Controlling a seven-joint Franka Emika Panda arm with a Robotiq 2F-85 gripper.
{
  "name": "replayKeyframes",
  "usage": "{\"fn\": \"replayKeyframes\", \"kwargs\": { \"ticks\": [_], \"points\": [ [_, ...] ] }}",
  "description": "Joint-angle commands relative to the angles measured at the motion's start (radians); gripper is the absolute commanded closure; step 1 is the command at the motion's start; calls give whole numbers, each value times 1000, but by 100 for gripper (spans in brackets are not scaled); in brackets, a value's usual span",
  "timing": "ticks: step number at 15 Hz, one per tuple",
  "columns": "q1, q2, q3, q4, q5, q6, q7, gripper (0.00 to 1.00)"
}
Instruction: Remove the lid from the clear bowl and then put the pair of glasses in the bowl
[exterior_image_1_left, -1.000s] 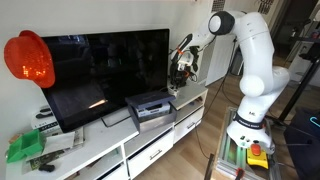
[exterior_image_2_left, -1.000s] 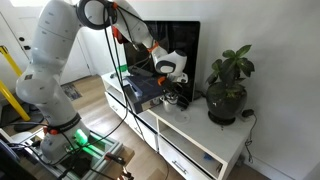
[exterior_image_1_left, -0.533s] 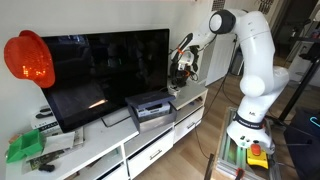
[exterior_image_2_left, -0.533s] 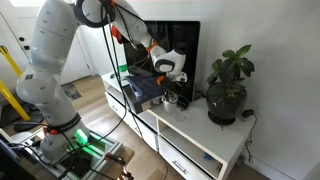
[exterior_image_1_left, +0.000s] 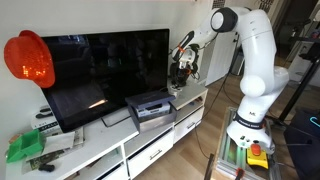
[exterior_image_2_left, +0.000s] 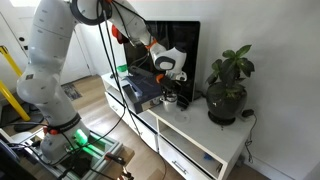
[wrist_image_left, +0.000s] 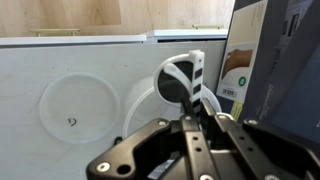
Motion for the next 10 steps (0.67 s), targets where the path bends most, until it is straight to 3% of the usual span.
{"fn": "replayKeyframes", "kwargs": {
  "ticks": [1,10],
  "points": [
    [7,1,-24,39,-15,-137,33,96],
    [-15,140,-43,247,23,-313,102,96]
  ]
}}
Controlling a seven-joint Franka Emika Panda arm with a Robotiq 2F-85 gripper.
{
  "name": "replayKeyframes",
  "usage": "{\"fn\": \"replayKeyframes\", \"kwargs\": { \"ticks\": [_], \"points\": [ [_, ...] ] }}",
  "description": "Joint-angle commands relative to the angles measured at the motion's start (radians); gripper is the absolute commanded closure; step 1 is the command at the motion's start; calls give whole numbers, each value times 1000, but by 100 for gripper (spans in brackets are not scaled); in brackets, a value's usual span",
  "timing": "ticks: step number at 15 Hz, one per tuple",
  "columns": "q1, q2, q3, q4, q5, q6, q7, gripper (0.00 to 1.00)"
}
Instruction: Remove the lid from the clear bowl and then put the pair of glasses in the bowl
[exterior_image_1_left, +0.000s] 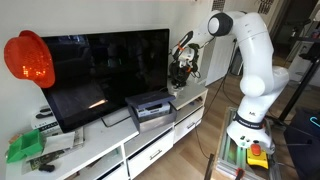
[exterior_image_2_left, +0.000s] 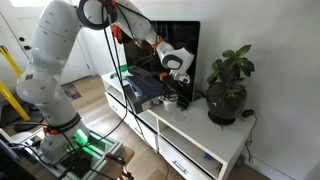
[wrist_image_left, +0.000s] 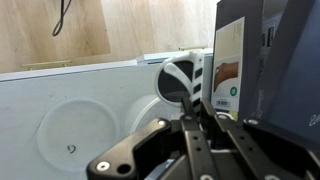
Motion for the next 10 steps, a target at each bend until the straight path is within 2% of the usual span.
{"fn": "replayKeyframes", "kwargs": {
  "ticks": [1,6,7,8,10],
  "points": [
    [-14,80,-1,115,27,-88,44,96],
    [-31,141,14,192,82,-94,67,96],
    [-32,153,16,206,87,-98,73,86],
    [-32,161,18,217,87,-103,77,62],
    [-29,174,18,231,76,-126,82,58]
  ]
}}
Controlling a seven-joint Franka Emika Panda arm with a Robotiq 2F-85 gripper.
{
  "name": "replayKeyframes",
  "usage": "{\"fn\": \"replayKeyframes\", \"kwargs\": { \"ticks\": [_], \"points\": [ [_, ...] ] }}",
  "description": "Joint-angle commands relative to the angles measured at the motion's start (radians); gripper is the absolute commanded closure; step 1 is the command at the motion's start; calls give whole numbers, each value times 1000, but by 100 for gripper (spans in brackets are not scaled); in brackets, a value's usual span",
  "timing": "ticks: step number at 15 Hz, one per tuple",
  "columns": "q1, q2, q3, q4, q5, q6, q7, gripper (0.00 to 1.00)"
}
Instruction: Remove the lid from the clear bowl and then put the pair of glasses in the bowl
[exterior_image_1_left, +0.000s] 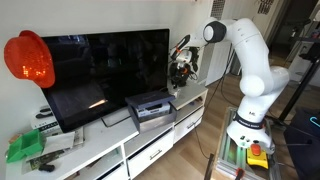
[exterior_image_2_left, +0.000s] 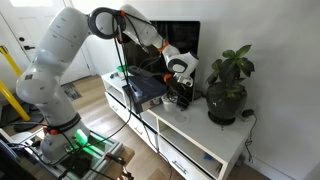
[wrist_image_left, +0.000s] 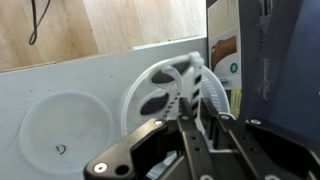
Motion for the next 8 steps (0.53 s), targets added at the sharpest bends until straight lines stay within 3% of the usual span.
{"fn": "replayKeyframes", "kwargs": {
  "ticks": [1,8],
  "points": [
    [-14,41,13,66,6,-71,22,53],
    [-5,-17,6,7,0,-19,-5,4]
  ]
}}
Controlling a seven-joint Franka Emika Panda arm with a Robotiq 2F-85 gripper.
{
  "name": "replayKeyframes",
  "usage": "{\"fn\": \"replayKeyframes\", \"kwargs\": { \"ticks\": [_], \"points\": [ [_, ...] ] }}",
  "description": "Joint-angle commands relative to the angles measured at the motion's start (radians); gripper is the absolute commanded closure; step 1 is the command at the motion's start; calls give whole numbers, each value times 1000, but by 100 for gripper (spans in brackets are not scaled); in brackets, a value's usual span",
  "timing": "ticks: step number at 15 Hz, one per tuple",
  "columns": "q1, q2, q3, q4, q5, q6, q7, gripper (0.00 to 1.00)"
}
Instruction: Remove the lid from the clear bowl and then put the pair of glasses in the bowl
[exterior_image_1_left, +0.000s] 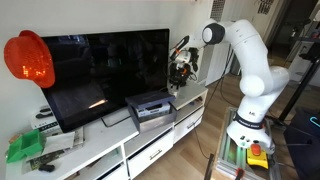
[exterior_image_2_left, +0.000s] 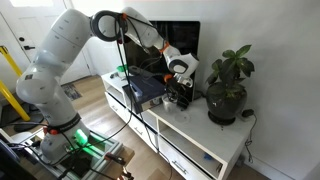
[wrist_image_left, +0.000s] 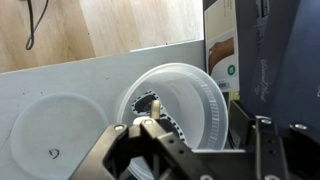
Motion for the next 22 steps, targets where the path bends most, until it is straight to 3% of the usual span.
{"fn": "replayKeyframes", "kwargs": {
  "ticks": [1,4,10,13,20,21,22],
  "points": [
    [-2,-74,1,-61,0,39,-25,0],
    [6,-165,-3,-148,-9,121,-76,0],
    [31,-422,-40,-432,-123,407,-244,0],
    [24,-544,-46,-574,-115,558,-340,0],
    [48,-757,-97,-756,-6,616,-427,0],
    [66,-675,-113,-679,-41,594,-392,0],
    [72,-700,-123,-698,-33,594,-399,0]
  ]
}}
